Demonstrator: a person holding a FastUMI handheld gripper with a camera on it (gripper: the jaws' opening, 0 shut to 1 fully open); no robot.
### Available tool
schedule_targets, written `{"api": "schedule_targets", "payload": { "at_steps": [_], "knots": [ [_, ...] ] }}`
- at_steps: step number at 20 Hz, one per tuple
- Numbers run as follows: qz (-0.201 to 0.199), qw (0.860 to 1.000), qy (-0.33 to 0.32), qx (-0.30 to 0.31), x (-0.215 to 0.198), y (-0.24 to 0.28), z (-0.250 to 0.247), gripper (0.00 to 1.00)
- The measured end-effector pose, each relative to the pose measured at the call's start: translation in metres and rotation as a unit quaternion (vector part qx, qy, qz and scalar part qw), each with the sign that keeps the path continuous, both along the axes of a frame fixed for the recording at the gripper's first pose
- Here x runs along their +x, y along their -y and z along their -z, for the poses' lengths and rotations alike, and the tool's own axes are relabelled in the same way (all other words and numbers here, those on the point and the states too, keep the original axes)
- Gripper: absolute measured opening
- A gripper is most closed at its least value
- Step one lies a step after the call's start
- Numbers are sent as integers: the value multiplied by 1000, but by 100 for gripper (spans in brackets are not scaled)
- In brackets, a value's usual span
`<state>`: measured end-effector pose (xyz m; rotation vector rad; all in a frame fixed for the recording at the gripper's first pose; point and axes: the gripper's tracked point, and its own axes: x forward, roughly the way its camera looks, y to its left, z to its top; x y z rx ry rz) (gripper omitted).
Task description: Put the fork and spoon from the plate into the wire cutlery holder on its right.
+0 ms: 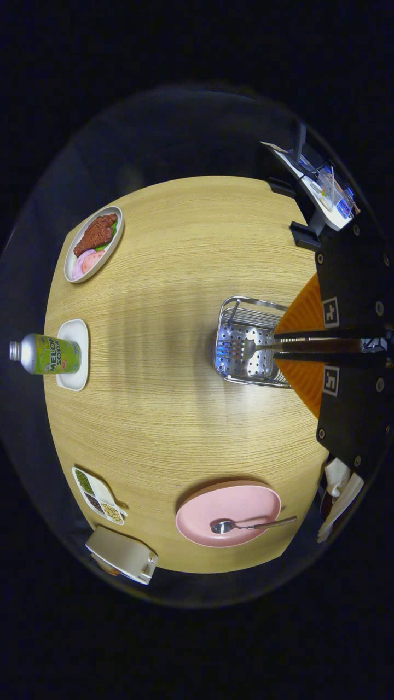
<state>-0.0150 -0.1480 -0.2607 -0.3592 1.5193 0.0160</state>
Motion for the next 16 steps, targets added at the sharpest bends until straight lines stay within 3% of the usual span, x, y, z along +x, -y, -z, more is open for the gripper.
{"api": "schedule_targets", "payload": {
  "at_steps": [2,3,4,9,12,16],
  "knots": [
    [-9,1000,17,1,4,-1,-11,25],
    [-11,1000,27,4,7,-5,-18,39],
    [-14,999,37,7,8,-7,-23,43],
    [-30,993,110,21,16,-32,-49,98],
    [-28,984,170,47,20,-58,-56,100],
    [-29,962,256,95,11,-111,-58,100]
  ]
}}
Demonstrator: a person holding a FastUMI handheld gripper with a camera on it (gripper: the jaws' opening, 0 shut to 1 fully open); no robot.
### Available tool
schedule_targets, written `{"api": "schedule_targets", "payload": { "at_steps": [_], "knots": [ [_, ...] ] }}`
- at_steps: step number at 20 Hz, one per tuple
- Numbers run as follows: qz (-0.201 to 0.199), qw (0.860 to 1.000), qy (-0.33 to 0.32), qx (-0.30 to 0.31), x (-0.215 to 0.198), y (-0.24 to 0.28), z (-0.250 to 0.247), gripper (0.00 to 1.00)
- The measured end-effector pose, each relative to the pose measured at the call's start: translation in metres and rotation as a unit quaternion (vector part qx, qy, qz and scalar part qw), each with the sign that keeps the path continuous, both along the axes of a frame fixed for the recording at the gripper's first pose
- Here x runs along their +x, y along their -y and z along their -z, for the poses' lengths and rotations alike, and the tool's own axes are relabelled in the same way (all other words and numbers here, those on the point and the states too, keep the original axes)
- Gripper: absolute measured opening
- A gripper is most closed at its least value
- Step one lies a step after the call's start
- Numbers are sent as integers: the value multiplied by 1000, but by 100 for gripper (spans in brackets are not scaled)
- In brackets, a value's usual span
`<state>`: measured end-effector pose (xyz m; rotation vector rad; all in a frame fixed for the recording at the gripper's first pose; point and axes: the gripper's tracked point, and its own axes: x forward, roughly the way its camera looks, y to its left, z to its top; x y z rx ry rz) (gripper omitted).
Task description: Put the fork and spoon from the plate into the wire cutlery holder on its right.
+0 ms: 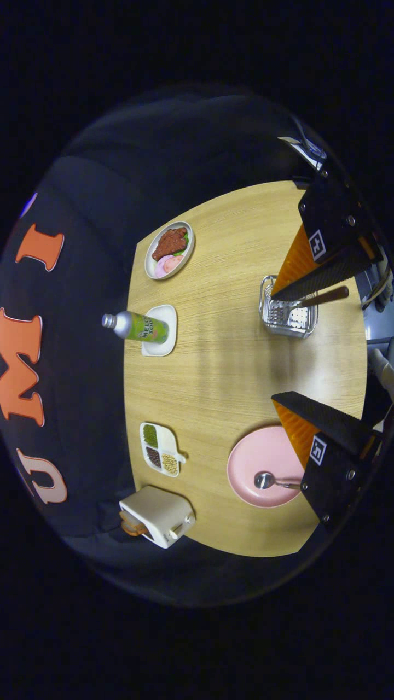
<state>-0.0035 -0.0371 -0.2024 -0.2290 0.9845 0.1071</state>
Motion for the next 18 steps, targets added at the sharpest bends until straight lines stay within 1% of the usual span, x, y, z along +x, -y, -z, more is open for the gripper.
{"api": "schedule_targets", "payload": {
  "at_steps": [4,5,7,10,12,15,18],
  "knots": [
    [-20,998,36,57,-31,-62,9,100],
    [-24,996,54,64,-34,-75,11,100],
    [-43,994,75,68,-49,-99,16,99],
    [-63,992,84,77,-69,-136,35,99],
    [-70,990,87,83,-77,-153,51,99],
    [-68,987,93,109,-85,-176,68,100],
    [-71,989,92,92,-92,-180,91,99]
  ]
}}
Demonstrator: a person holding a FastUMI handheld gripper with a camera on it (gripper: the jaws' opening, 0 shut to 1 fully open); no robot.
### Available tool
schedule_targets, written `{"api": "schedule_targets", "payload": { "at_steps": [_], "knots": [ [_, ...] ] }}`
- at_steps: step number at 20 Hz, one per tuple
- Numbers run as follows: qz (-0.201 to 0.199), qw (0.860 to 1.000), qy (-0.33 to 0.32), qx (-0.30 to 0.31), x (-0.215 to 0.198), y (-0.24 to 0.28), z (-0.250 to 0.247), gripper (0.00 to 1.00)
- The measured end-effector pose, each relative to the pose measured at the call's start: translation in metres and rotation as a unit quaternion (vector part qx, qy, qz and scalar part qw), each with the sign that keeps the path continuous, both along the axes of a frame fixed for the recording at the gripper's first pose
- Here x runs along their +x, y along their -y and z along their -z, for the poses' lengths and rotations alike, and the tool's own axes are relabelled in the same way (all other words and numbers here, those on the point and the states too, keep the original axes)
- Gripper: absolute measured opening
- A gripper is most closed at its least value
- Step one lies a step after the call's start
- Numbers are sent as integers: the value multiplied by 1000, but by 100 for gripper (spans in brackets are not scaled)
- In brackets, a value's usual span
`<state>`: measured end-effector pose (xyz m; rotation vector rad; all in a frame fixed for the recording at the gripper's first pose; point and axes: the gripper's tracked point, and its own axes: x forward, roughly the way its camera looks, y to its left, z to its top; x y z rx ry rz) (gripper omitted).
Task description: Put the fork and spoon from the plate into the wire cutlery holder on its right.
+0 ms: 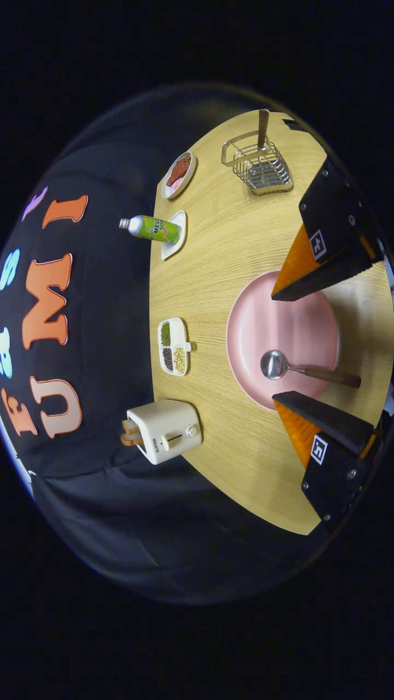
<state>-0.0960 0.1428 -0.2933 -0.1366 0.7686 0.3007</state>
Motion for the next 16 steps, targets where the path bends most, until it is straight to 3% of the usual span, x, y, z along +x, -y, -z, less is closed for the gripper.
{"api": "schedule_targets", "payload": {
  "at_steps": [4,6,10,11,13,16],
  "knots": [
    [-7,1000,-7,-17,-5,-8,23,96],
    [-6,1000,-16,-12,-4,-14,32,90],
    [-15,999,-31,-13,-5,-25,46,68],
    [-15,999,-36,-17,-6,-25,50,56],
    [-13,998,-52,-21,-10,-25,61,43],
    [-5,998,-68,-16,-15,-25,69,38]
  ]
}}
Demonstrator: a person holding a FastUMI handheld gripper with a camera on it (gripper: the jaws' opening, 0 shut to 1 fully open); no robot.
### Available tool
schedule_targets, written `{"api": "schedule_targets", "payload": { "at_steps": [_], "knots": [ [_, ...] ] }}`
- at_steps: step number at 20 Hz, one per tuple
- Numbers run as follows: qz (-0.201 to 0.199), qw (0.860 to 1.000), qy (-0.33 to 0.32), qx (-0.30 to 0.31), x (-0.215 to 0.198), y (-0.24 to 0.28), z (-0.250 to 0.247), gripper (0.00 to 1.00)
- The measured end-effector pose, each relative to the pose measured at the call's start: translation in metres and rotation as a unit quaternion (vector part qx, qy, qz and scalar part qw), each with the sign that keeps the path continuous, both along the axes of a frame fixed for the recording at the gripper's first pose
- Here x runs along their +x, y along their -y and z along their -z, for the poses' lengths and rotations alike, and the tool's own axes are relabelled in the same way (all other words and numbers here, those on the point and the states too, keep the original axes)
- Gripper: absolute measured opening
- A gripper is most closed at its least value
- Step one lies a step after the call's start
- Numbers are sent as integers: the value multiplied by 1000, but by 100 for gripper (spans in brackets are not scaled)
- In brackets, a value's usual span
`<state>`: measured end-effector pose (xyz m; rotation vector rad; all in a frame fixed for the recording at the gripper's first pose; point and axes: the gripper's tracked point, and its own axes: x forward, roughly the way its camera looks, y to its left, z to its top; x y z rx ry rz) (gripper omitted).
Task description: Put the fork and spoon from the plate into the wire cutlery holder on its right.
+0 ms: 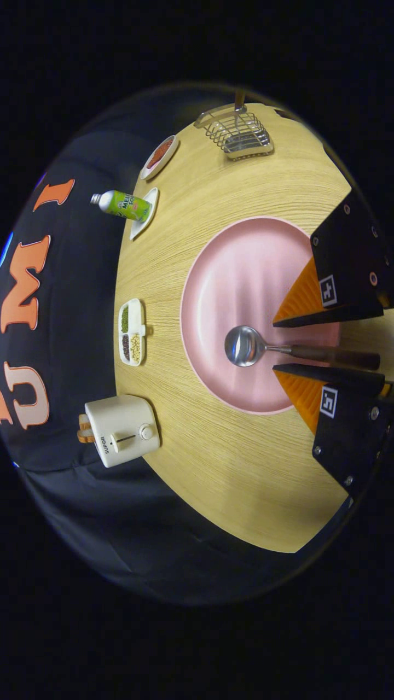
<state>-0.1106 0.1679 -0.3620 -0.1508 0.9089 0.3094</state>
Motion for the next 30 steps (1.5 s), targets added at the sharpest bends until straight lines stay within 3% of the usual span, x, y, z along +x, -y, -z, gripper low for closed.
{"api": "schedule_targets", "payload": {
  "at_steps": [2,3,5,15,23,30],
  "knots": [
    [3,1000,0,-3,0,2,1,26],
    [3,1000,2,-2,2,2,-1,12],
    [8,1000,0,-5,3,3,-1,6],
    [15,1000,-8,19,16,40,-55,5],
    [65,998,-22,-4,40,157,-115,5],
    [81,995,-61,-4,63,237,-165,5]
  ]
}}
